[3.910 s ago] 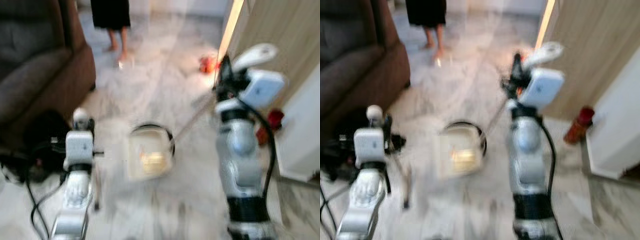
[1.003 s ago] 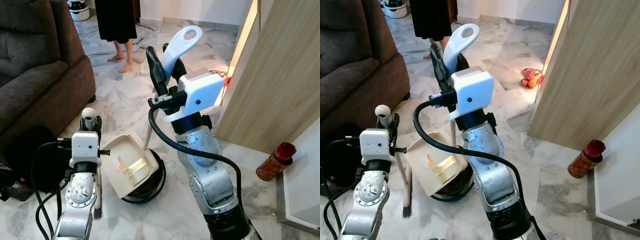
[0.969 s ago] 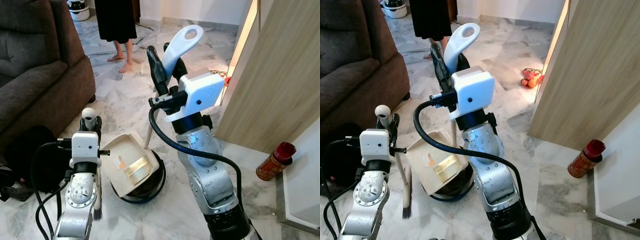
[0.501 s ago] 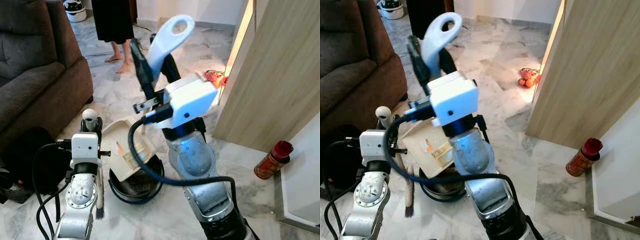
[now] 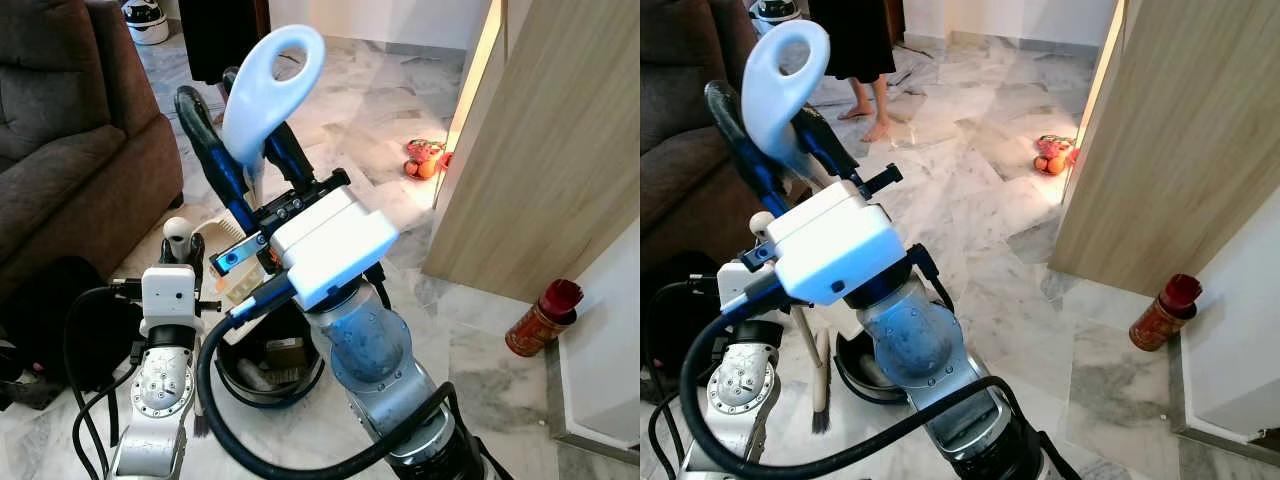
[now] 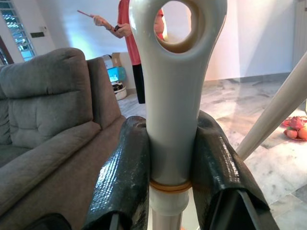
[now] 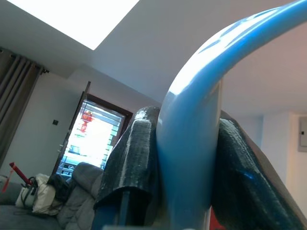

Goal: Sweep floor

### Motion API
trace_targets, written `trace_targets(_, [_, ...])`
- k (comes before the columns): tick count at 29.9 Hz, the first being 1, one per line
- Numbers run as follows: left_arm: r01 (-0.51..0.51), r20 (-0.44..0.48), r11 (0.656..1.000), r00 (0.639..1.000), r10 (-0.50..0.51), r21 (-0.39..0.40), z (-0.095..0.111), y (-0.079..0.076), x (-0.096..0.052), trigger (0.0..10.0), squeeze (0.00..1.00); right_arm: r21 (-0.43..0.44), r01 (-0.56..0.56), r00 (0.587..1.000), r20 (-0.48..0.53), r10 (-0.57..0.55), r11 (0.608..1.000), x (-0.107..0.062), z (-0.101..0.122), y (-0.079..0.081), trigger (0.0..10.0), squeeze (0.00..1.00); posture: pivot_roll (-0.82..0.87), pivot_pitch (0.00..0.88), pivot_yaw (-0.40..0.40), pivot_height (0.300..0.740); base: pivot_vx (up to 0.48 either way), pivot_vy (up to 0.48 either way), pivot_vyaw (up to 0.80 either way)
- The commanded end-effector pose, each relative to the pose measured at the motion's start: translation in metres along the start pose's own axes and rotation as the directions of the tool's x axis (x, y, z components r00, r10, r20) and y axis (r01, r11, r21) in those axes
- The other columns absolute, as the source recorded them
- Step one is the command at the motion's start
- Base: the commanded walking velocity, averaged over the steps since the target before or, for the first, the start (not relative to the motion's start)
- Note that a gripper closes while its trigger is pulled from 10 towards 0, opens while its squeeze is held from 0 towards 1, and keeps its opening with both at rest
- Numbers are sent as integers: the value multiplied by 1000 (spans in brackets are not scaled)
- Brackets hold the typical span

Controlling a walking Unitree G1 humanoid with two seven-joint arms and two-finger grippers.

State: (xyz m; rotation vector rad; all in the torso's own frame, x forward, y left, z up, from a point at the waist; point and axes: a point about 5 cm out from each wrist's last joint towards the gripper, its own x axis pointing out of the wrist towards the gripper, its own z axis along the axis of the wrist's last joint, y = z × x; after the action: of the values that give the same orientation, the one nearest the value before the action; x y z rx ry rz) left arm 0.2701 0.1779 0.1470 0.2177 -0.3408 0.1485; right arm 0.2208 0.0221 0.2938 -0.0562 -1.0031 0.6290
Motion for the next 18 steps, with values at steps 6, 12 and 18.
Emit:
trace_targets(6, [3, 60, 1000, 998, -4, 13, 10, 3, 2, 10000, 0, -77, -53, 983, 172, 66, 996, 9, 28, 10, 10000, 0, 126, 138, 29, 740, 0, 0, 0])
trace_targets(12, [2, 61, 1000, 998, -3, 13, 10, 3, 2, 10000, 0, -113, -60, 979, 187, 81, 992, 9, 31, 11, 10000, 0, 126, 138, 29, 740, 0, 0, 0])
trace_targets(18, [1, 62, 1000, 998, -2, 12, 10, 3, 2, 10000, 0, -143, -79, 974, 199, 107, 987, 9, 32, 12, 10000, 0, 126, 139, 28, 740, 0, 0, 0])
